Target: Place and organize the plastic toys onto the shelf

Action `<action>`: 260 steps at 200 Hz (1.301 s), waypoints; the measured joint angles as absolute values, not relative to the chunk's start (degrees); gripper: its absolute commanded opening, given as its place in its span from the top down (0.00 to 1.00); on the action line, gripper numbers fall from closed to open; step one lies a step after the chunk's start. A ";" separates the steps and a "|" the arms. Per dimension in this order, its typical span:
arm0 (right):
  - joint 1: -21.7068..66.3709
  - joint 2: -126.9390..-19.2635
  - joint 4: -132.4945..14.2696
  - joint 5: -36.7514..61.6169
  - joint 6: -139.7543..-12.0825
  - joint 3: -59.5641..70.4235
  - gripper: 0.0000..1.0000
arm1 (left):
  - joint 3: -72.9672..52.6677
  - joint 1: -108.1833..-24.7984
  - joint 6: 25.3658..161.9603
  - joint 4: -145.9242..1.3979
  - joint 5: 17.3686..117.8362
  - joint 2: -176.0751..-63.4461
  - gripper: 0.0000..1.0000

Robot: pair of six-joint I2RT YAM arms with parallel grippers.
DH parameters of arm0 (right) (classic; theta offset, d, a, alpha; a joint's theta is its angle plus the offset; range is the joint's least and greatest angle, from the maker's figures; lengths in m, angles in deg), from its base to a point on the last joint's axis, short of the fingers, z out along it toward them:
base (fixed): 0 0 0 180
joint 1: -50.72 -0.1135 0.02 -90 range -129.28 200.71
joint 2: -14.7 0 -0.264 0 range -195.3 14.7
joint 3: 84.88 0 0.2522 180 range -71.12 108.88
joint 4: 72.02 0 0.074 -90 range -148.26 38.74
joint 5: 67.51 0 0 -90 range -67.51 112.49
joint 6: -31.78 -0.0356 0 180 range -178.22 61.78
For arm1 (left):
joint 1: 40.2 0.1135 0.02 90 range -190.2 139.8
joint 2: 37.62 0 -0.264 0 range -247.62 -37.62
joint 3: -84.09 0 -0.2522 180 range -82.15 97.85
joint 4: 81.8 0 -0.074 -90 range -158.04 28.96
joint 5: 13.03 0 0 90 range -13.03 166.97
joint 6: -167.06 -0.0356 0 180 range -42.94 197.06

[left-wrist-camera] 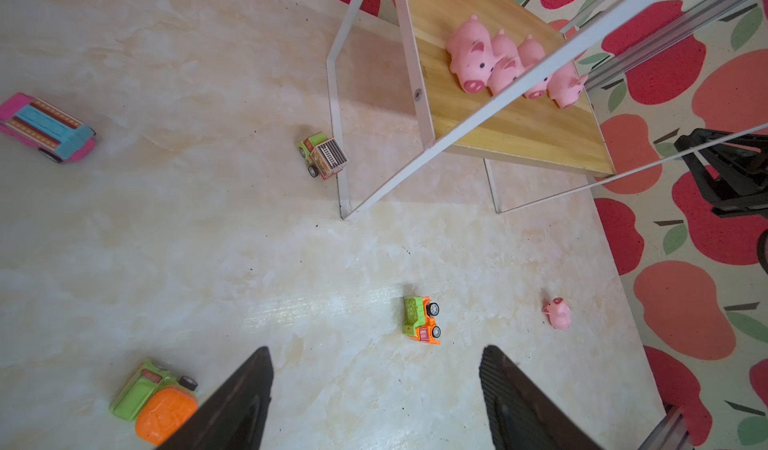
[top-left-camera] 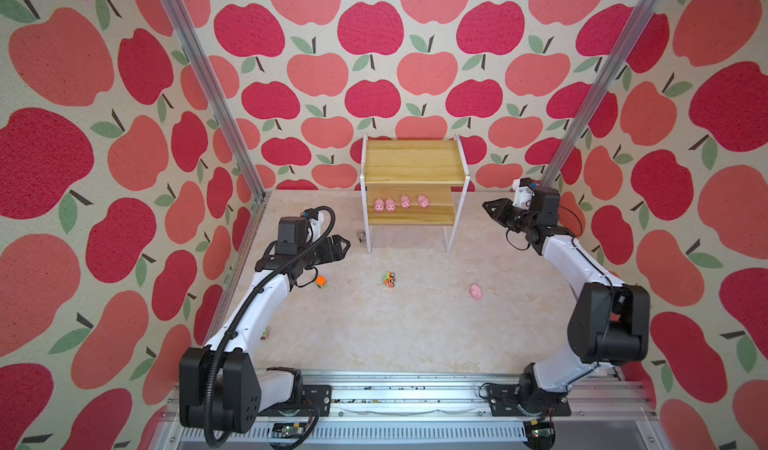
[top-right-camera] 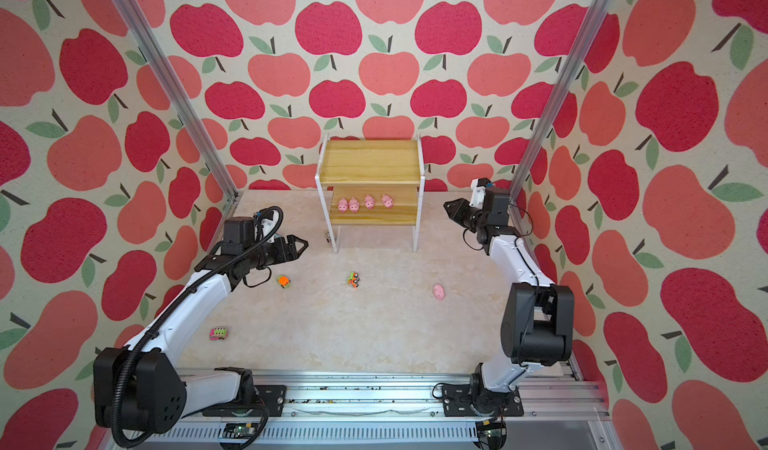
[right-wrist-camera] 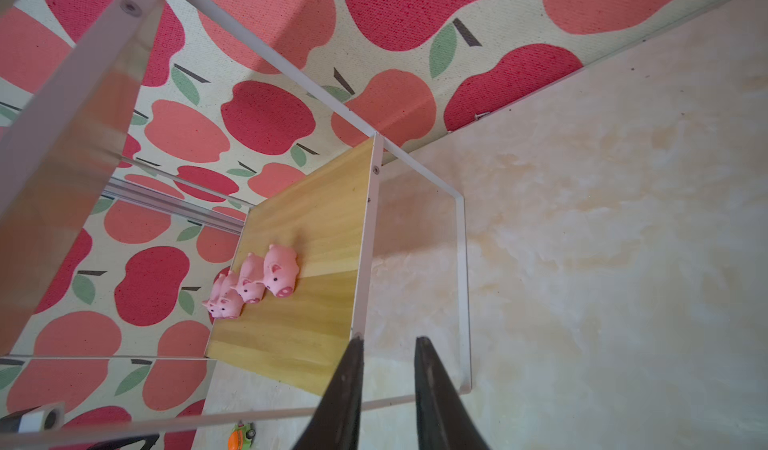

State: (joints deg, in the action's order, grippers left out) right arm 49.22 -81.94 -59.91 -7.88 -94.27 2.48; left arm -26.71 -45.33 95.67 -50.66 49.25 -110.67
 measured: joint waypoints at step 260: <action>14.12 -66.75 -80.28 29.01 -73.57 -25.80 0.49 | -19.48 -45.20 95.60 -47.73 47.50 -118.72 0.22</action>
State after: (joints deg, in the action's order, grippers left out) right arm 14.12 -66.75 -80.28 29.01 -73.57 -25.80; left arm -19.48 -45.20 95.60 -47.73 47.50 -118.72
